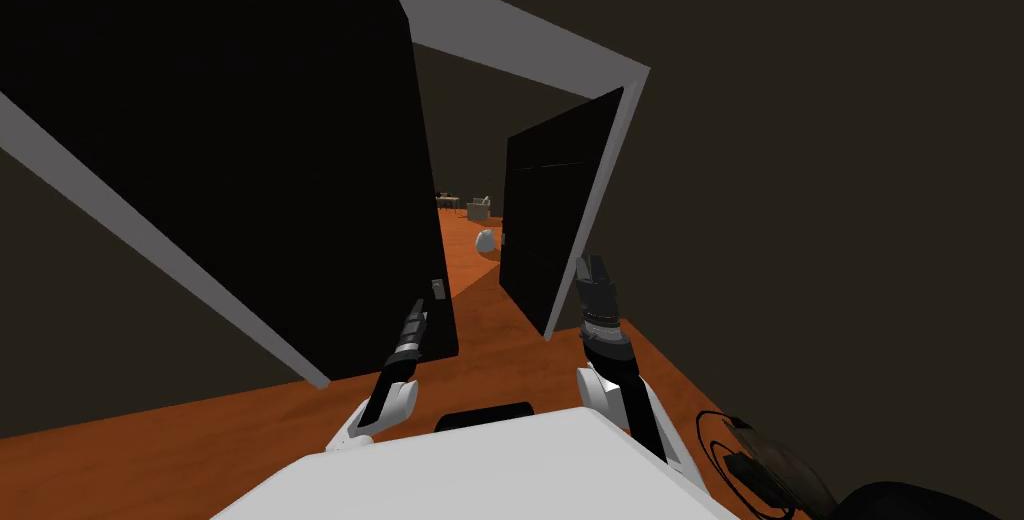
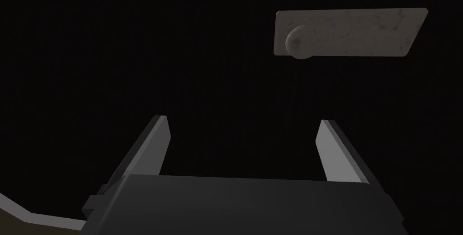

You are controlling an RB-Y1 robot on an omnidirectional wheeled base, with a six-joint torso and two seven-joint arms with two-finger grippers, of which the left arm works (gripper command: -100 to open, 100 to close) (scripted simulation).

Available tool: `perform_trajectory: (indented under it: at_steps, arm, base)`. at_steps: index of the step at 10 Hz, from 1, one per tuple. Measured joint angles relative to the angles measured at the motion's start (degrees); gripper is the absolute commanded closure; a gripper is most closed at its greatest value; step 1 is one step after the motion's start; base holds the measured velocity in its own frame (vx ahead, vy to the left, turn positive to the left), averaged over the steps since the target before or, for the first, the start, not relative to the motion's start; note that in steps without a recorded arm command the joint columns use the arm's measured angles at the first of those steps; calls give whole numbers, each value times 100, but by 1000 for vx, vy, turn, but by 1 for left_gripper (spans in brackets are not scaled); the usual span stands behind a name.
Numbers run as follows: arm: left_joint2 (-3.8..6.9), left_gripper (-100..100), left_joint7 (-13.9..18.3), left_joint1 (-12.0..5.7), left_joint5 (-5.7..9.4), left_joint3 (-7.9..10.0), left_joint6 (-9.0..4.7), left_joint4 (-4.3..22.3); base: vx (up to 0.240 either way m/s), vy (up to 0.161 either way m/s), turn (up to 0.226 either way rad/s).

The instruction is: Push the door open

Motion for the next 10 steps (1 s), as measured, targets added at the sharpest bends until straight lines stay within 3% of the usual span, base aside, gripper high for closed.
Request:
perform_trajectory:
  at_steps: [3,4,10]
  arm:
    - [-95,-100,19,-193,4,23,-122,558]
    - [-158,-100,6,-192,-1,22,-112,598]
    - [-278,-100,10,-359,3,45,-141,1015]
  base:
    - [-24,159,-164]
    - [-7,126,-94]
    - [-12,59,-59]
